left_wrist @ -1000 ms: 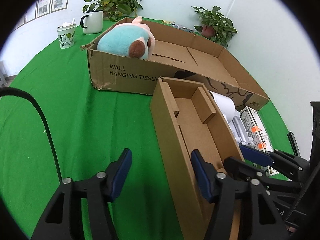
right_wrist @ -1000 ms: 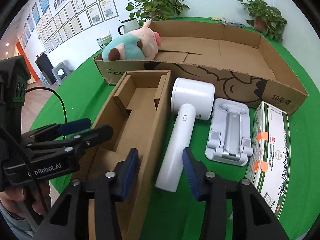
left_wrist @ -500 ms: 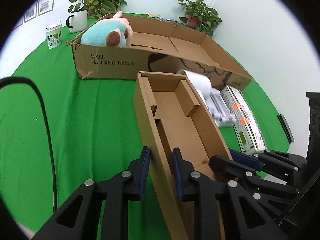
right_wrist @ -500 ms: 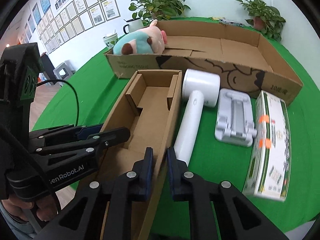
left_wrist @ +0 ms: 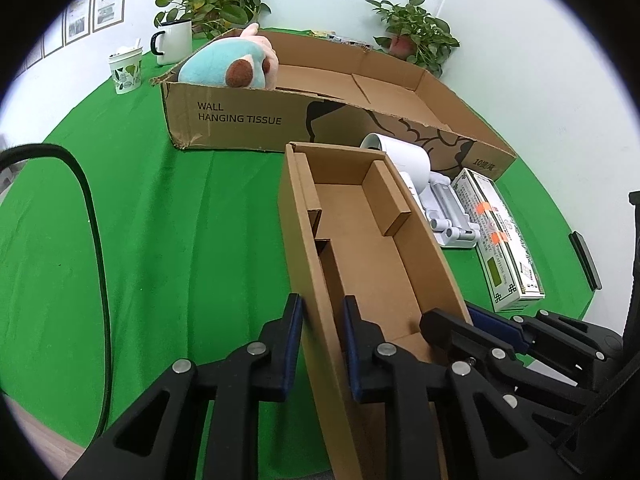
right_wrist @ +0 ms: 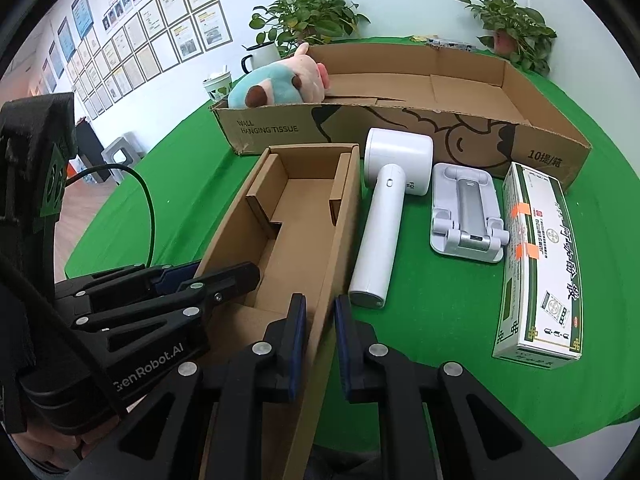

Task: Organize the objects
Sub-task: 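Grasp the cardboard insert tray wall with the left gripper and lift, then carry the cardboard insert with the left gripper over the large box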

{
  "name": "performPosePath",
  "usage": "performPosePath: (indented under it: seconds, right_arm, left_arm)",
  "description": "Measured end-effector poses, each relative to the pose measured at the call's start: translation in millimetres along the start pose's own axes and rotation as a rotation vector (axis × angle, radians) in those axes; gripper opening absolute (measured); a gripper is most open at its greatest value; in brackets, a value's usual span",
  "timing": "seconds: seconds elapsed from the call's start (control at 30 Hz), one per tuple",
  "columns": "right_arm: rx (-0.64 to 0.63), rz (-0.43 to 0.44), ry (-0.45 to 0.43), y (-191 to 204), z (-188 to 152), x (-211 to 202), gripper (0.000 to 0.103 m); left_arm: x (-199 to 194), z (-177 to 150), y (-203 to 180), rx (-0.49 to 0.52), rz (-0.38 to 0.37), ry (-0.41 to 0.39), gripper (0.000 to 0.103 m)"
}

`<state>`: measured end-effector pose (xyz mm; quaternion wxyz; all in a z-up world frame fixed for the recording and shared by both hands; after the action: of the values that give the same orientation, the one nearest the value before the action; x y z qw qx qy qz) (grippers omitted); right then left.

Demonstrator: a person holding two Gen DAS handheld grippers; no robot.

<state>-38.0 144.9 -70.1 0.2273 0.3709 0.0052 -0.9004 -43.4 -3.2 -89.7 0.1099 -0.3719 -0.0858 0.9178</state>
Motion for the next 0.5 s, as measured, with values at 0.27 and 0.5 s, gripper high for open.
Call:
performPosePath:
  seconds: [0.27, 0.5]
  right_arm:
    - [0.015, 0.017, -0.092, 2, 9, -17, 0.012]
    - [0.005, 0.006, -0.215, 4, 36, -39, 0.012]
  left_arm:
    - [-16, 13, -9, 0.045, 0.055, -0.064, 0.013]
    - [-32, 44, -19, 0.069, 0.055, -0.165, 0.012]
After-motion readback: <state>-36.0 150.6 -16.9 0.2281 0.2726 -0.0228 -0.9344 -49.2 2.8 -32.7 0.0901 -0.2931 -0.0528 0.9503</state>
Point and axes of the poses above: each gripper's, at about its wrist camera, not at the fingertips, and x roughly the way its jaws point, y to its left, z to its top, the point moved 1 cm from there along x, roughly the way its jaws point, and after that the axes turned 11 degrees about -y, right-handed, at the moved point
